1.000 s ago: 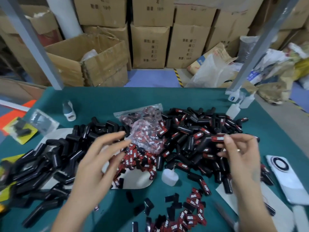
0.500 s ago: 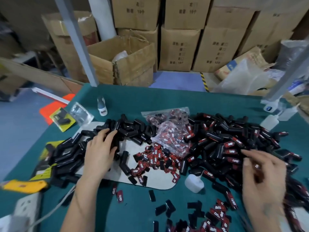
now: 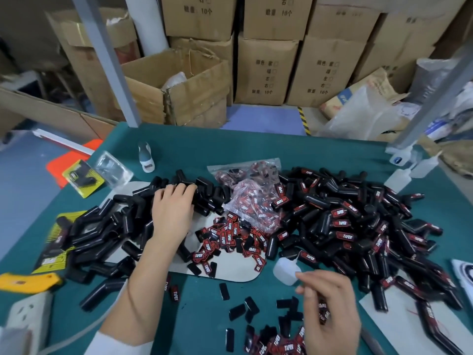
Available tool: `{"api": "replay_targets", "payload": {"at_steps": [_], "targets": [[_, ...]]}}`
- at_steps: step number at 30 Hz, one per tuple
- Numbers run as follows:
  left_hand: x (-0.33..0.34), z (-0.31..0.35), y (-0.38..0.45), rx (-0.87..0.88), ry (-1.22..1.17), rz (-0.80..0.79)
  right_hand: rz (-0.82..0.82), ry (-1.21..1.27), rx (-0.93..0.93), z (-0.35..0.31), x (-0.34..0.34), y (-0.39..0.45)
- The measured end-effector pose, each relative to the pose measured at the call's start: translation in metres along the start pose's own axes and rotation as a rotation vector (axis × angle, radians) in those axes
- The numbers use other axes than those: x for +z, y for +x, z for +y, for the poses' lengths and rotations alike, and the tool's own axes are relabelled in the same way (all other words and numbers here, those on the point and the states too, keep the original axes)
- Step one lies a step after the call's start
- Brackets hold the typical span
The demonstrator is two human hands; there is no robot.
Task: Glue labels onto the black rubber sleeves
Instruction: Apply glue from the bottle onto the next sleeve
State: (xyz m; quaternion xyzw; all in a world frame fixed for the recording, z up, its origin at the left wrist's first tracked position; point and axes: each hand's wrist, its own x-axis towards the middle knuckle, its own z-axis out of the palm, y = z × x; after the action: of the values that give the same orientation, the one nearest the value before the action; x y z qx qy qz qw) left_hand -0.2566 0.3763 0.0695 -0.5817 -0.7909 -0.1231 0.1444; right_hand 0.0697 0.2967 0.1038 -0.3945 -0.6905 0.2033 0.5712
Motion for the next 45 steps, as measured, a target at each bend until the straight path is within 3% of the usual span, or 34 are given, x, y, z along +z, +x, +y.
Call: {"api": "replay_targets", "payload": {"at_steps": [3, 5, 7, 10, 14, 17, 23, 28, 32, 36, 40, 45], "targets": [[-0.002, -0.001, -0.006, 0.023, -0.056, 0.063, -0.077, -0.008, -0.014, 0.008, 0.003, -0.008], [-0.008, 0.003, -0.015, 0.009, -0.204, 0.103, -0.222, -0.033, -0.009, 0.014, 0.002, -0.011], [-0.022, 0.011, -0.029, -0.034, -0.609, 0.055, -0.445, -0.153, -0.044, 0.018, 0.005, -0.013], [-0.036, 0.024, -0.057, -0.146, -1.318, -0.175, -0.759, -0.391, -0.062, 0.018, 0.021, -0.021], [-0.025, 0.044, -0.095, -0.218, -1.899, -0.276, -0.855, -0.623, -0.010, 0.015, 0.034, -0.023], [-0.018, 0.048, -0.101, -0.285, -2.092, -0.315, -0.898, -0.639, 0.047, 0.017, 0.034, -0.022], [-0.026, 0.054, -0.075, -0.271, -2.138, -0.338, -0.921, -0.603, 0.084, 0.006, 0.033, -0.015], [-0.043, 0.064, -0.051, -0.143, -2.045, -0.355, -0.915, -0.385, 0.150, -0.012, 0.018, 0.009], [-0.038, 0.064, -0.072, -0.049, -1.824, -0.432, -0.588, 0.089, 0.089, -0.025, 0.011, 0.033], [-0.041, 0.065, -0.090, -0.101, -1.645, -0.394, -0.418, 0.448, 0.383, -0.035, 0.018, 0.040], [-0.067, 0.060, -0.072, -0.097, -1.629, -0.323, -0.469, 0.485, 0.452, -0.039, 0.032, 0.058], [-0.089, 0.050, -0.054, 0.176, -1.351, -0.382, -0.493, 0.496, 0.354, -0.043, 0.034, 0.076]]}}
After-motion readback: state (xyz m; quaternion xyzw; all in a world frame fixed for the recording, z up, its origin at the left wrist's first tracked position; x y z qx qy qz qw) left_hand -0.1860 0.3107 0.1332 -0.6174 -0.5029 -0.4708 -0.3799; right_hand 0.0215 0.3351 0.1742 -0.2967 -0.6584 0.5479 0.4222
